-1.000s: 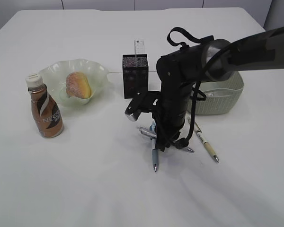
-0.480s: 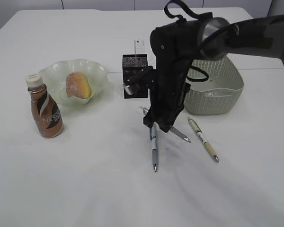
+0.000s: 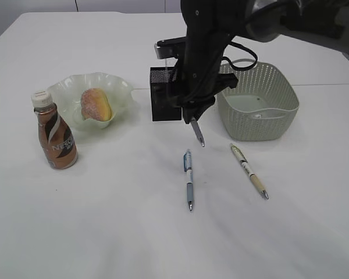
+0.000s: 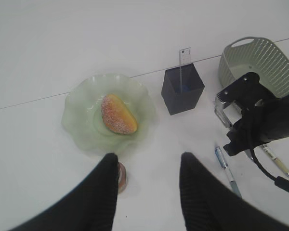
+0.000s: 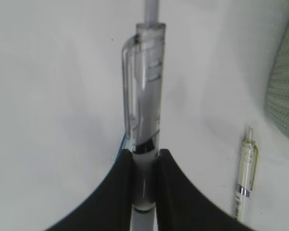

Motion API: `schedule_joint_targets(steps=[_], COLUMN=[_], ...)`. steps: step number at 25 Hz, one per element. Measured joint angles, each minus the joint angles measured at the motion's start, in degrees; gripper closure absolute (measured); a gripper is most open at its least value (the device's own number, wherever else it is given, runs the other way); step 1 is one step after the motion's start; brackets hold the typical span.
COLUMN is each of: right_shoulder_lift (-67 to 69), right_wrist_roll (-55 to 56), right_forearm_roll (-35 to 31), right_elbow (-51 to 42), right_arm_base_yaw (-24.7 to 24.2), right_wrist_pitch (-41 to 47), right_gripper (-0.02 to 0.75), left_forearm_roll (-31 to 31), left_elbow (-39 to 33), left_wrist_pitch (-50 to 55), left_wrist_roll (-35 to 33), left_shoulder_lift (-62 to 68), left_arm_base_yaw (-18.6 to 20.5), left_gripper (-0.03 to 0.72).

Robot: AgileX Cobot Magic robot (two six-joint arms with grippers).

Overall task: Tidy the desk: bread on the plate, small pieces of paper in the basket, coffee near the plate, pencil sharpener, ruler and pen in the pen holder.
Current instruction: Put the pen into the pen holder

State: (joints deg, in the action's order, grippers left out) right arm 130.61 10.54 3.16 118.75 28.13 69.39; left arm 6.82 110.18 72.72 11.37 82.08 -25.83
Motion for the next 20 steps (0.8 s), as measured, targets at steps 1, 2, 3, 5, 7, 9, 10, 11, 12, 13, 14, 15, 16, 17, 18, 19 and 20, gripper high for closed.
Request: schedule_joint_targets(steps=[1,2,3,5,7,9,10,11,12,13,14,15,16,17,18,19,20], right_shoulder_lift=[-0.11,-0.11,-0.23,-0.83,-1.71,-2.64,-3.28,-3.74,-4.25,-4.47,-4.77,-5.04,-5.16,-5.38,-5.77,-6.06,-6.59], right_wrist_roll=[0.87,1.88,3.04,5.45,8.70,11.00,11.76,12.13,12.27,12.39,12.53,12.62,12.62,12.73,12.66,12.80,12.90], right_forearm_roll=[0.26,0.89,1.94,6.16,11.03,15.47,16.79,17.91,18.84,19.83,20.69,22.15,24.08,25.80,27.88,29.70,31.19], right_elbow=[-0.02,-0.02,-0.02,-0.02,-0.02,-0.24,-0.68,-1.08,-1.82,-2.59,-3.42,-4.55,-5.98,-7.67,-9.25,-11.35,-13.65], right_arm_base_yaw=[0.00,0.00,0.00,0.00,0.00,0.00,0.00,0.00,0.00,0.00,0.00,0.00,0.00,0.00,0.00,0.00,0.00], right_wrist_pitch=[-0.97,-2.48,-4.25,-7.74,-11.99,-16.48,-19.13,-21.25,-23.75,-25.97,-28.26,-30.20,-32.69,-35.35,-37.87,-41.20,-44.89], right_gripper=[0.645,0.645,0.645,0.645,0.645,0.645,0.645,0.646,0.646,0.646,0.646,0.646,0.646,0.646,0.646,0.646,0.646], left_forearm_roll=[0.00,0.00,0.00,0.00,0.00,0.00,0.00,0.00,0.00,0.00,0.00,0.00,0.00,0.00,0.00,0.00,0.00], left_elbow=[0.00,0.00,0.00,0.00,0.00,0.00,0.00,0.00,0.00,0.00,0.00,0.00,0.00,0.00,0.00,0.00,0.00], left_wrist_pitch=[0.00,0.00,0.00,0.00,0.00,0.00,0.00,0.00,0.00,0.00,0.00,0.00,0.00,0.00,0.00,0.00,0.00], left_wrist_roll=[0.00,0.00,0.00,0.00,0.00,0.00,0.00,0.00,0.00,0.00,0.00,0.00,0.00,0.00,0.00,0.00,0.00], left_shoulder_lift=[0.00,0.00,0.00,0.00,0.00,0.00,0.00,0.00,0.00,0.00,0.00,0.00,0.00,0.00,0.00,0.00,0.00], left_arm_base_yaw=[0.00,0.00,0.00,0.00,0.00,0.00,0.00,0.00,0.00,0.00,0.00,0.00,0.00,0.00,0.00,0.00,0.00], left_gripper=[0.381,0.381,0.381,0.381,0.381,0.381,0.381,0.381,0.381,0.381,0.381,0.381,0.381,0.381,0.381,0.381,0.381])
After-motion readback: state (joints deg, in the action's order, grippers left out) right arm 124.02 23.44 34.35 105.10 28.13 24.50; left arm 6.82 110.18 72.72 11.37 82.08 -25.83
